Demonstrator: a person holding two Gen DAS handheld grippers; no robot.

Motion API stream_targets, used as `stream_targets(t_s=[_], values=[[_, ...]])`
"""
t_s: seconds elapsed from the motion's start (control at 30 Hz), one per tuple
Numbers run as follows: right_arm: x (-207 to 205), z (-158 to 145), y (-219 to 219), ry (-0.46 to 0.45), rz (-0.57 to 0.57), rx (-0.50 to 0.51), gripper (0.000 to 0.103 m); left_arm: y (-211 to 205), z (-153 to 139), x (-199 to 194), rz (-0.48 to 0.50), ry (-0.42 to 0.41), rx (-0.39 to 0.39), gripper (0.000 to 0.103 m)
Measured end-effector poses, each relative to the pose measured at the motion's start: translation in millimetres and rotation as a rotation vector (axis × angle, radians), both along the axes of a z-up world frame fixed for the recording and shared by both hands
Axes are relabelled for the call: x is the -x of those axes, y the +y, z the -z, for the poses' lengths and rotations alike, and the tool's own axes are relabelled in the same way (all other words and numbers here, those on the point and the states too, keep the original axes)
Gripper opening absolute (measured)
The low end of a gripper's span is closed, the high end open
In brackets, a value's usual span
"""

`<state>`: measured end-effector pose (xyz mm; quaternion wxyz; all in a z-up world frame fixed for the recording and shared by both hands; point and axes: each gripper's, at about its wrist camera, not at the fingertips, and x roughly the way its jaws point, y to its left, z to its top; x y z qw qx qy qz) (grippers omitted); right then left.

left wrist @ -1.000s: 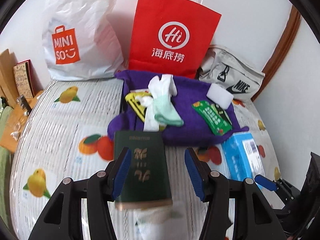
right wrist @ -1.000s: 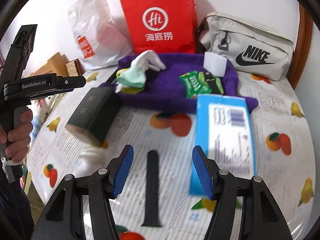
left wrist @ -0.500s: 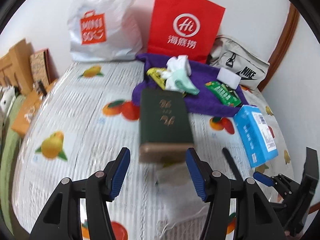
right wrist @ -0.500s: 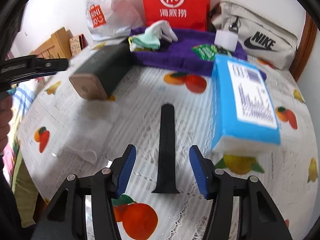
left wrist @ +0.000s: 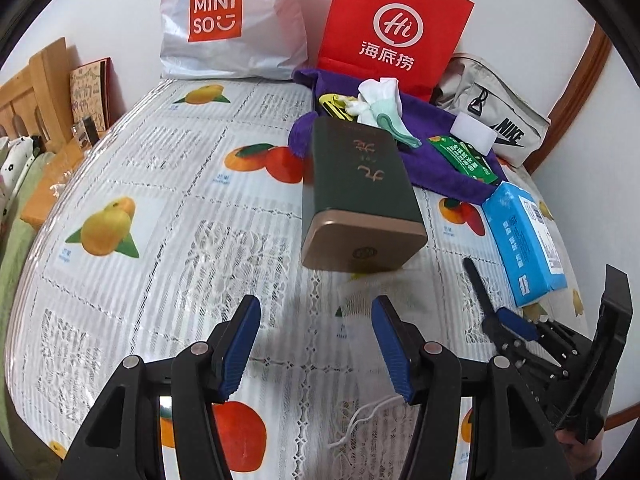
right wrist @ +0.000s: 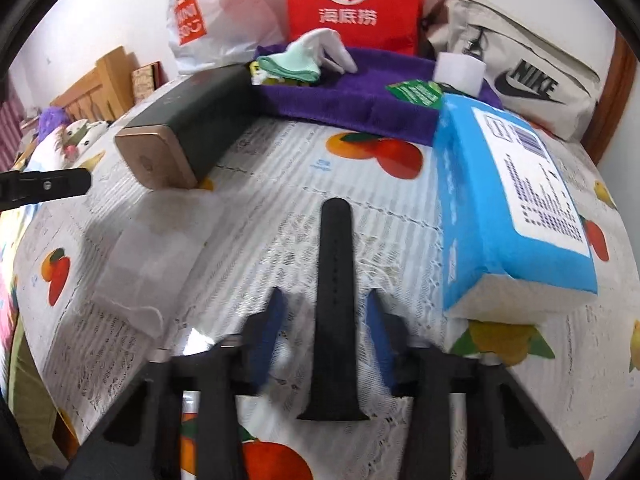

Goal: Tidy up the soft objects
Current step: 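Move the left tool to the white mesh bag while the right tool approaches the black watch strap, then grasp the black watch strap with the right tool while the left tool grasps the mesh bag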

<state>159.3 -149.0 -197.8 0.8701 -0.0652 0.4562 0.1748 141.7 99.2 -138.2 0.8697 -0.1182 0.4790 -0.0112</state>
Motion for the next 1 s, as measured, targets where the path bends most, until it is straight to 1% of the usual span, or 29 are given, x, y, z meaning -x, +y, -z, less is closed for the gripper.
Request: stream_targets(t_s=[0.13, 0.23, 0.27, 0.37, 0.43, 0.5, 0.53, 0.57, 0.73, 0.87, 0.93, 1.0], values=[[9.5, -2.2, -1.7, 0.047, 0.006, -0.01, 0.02, 2.3, 3.8, 4.0, 0.0, 0.003, 0.018, 0.056], [16.7, -2.8, 3.9, 0.047, 0.0, 0.017, 0.022, 2.7, 8.1, 7.0, 0.002, 0.011, 0.03, 0.056], [16.4, -2.3, 4.3, 0.049, 0.001, 0.014, 0.024, 2.3, 9.6, 7.8, 0.005, 0.014, 0.034, 0.056], [10.2, -0.7, 0.4, 0.046, 0.023, -0.044, 0.027, 0.2, 11.7, 10.2, 0.011, 0.021, 0.038, 0.056], [8.6, -0.1, 1.1, 0.031, 0.024, -0.049, 0.027, -1.4, 12.1, 11.6, 0.015, 0.023, 0.035, 0.056], [9.7, 0.2, 3.8, 0.012, 0.011, -0.034, 0.027, -3.1, 12.4, 13.0, 0.019, 0.024, 0.034, 0.056], [11.3, 0.6, 5.4, -0.003, -0.003, -0.023, 0.025, -4.0, 13.1, 13.4, 0.02, 0.026, 0.035, 0.057], [11.5, 0.8, 5.0, -0.006, -0.005, -0.024, 0.021, -4.9, 14.1, 13.0, 0.021, 0.028, 0.036, 0.058], [15.5, -4.0, -4.5, 0.012, -0.019, -0.081, 0.02, -13.9, 20.6, 12.4, 0.032, 0.044, 0.023, 0.058], [29.2, -12.6, -15.2, -0.011, -0.004, -0.089, 0.02, -24.7, 24.8, 10.6, 0.056, 0.056, 0.016, 0.06], [35.7, -16.9, -22.0, -0.022, 0.006, -0.092, 0.02, -30.4, 28.1, 7.5, 0.069, 0.064, 0.028, 0.062], [41.9, -19.6, -29.0, -0.026, 0.014, -0.091, 0.02, -37.5, 32.7, 3.1, 0.079, 0.079, 0.037, 0.063]])
